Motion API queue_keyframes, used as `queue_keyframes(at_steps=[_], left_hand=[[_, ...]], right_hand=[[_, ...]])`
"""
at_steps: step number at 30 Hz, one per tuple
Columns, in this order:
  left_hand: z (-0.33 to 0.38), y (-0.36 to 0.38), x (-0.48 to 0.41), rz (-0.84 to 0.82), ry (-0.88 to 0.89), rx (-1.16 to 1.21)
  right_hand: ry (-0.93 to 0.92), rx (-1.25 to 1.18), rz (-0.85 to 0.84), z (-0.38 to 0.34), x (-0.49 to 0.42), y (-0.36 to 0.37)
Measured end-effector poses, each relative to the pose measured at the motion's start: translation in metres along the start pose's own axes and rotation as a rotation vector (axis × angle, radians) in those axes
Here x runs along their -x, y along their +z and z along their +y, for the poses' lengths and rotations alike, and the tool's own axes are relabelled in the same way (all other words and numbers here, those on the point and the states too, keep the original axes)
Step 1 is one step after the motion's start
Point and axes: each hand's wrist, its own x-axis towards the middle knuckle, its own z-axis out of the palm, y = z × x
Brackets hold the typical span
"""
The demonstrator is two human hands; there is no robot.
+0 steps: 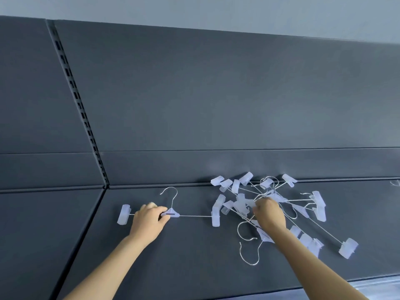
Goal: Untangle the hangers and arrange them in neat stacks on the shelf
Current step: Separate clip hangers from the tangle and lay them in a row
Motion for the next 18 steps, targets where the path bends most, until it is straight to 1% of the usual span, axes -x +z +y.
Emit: queue_keyframes(at_steps=[3,7,9,10,12,14,18], left_hand=[[-0.003,-0.003,0.003,-0.004,-0.011,0.021],[-0.003,-0.005,0.005,-0.013,-0.010,0.000],[-0.002,-0.005,0.005,-0.011,-0.005,-0.016],[-0.001,-0.005,0.004,-0.012,-0.001,-0.024],[0.001,-0.005,0.003,0.000,0.003,-0.031],[0.005,-0.006,0.003,0.050,0.006,0.000],[0.022,-0.014,0.004,0.218,0.056,0.140]], right_hand=[[0.029,-0.091,0.033,0.000,-0.003,-0.005],[0.028,-0.117,0.070,-0.006,0.002,-0.012],[0.034,-0.145,0.115,-0.011,0.001,-0.023],[0.022,-0.151,0.141,-0.013,0.000,-0.030],[-0.061,-0.183,0.164,-0.019,-0.001,-0.044],[-0.141,-0.270,0.122,-0.024,0.004,-0.052],[-0.210,-0.403,-0.068,-0.035,0.020,-0.054]])
